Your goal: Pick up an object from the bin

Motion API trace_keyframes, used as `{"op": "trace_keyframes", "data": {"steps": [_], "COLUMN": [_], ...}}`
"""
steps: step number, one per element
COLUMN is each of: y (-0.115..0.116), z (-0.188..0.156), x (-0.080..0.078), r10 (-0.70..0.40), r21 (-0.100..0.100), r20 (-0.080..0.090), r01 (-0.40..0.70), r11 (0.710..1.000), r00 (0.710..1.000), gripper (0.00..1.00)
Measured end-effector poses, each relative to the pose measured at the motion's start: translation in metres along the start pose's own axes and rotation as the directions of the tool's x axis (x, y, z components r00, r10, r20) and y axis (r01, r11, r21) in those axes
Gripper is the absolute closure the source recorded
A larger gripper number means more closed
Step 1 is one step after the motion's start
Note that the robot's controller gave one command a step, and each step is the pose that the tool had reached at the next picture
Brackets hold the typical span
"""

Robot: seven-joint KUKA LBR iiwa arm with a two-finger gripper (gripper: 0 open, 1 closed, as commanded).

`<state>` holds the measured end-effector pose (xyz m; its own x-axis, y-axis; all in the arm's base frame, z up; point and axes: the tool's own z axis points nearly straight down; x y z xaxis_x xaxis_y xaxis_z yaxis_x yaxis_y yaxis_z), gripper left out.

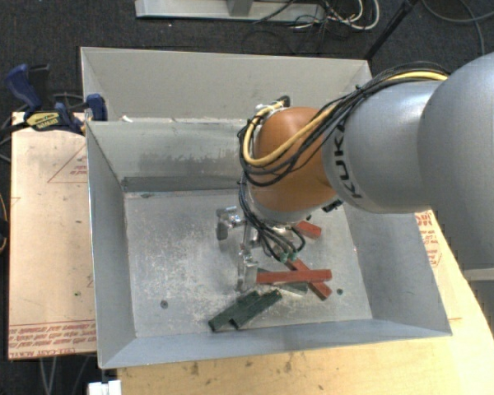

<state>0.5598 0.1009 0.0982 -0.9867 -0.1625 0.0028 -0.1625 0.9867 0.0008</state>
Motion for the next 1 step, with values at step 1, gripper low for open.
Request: {"op": "trace_keyframes", "data": {"steps": [1], "y": [-0.0281], "z": [-0.0036], "x": [0.0311], "r10": [-0.222], "r21": [0.001], "r20": [0.004], "r01": [0.222], "r11": [0.975], "r00": [0.975], "gripper": [0.00]}}
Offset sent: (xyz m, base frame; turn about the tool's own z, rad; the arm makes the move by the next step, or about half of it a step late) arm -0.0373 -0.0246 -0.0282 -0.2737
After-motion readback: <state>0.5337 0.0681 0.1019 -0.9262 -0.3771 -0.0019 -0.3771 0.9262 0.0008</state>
